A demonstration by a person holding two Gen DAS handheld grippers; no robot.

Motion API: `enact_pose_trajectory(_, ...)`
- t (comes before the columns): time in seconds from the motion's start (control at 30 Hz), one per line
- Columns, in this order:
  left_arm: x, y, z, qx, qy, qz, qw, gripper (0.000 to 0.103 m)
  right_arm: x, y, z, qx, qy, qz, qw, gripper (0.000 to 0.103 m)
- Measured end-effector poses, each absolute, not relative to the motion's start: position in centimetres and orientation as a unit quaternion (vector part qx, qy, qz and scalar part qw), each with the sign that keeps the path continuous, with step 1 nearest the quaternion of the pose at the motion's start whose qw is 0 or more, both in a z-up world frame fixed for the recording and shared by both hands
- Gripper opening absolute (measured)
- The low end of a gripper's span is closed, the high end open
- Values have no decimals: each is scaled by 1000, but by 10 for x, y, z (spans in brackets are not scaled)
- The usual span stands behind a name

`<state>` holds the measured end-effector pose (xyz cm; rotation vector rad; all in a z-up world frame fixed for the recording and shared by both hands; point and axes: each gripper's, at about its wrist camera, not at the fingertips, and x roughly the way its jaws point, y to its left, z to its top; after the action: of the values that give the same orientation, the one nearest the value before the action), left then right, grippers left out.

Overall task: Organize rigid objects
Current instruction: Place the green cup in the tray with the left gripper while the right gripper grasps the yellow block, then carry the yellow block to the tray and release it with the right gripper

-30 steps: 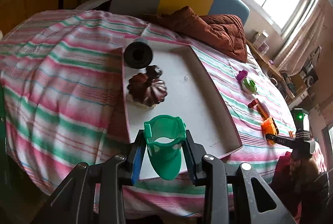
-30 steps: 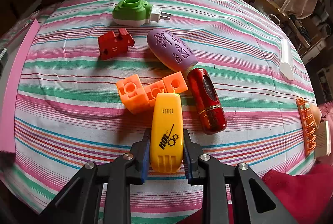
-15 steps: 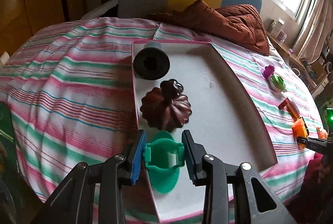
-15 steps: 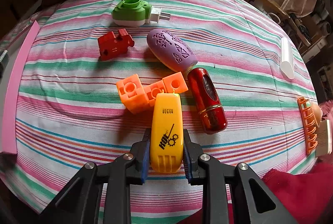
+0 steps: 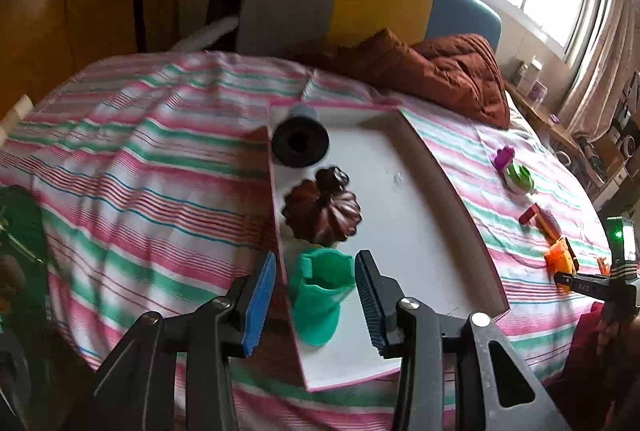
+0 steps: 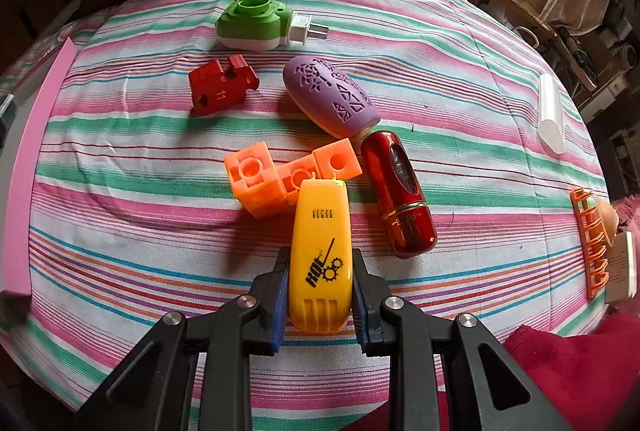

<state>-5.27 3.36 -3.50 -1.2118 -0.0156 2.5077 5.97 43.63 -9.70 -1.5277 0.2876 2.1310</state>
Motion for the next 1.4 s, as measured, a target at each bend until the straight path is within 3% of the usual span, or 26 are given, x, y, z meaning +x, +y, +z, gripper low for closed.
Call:
enact_pose_trajectory(0.67,-34,11,-18,-408,-22,897,167,42,75,389,-92,-589,108,776,197,27)
enact_pose_trajectory(1.03,-29,6,-17,-405,-25,899,163,42,59,336,-85,-546,141,821,92,26)
enact_pose_trajectory(1.4,-29,-9,-22,-413,-36,899,142,42,22,254,-33,-466,99,879,-18,26)
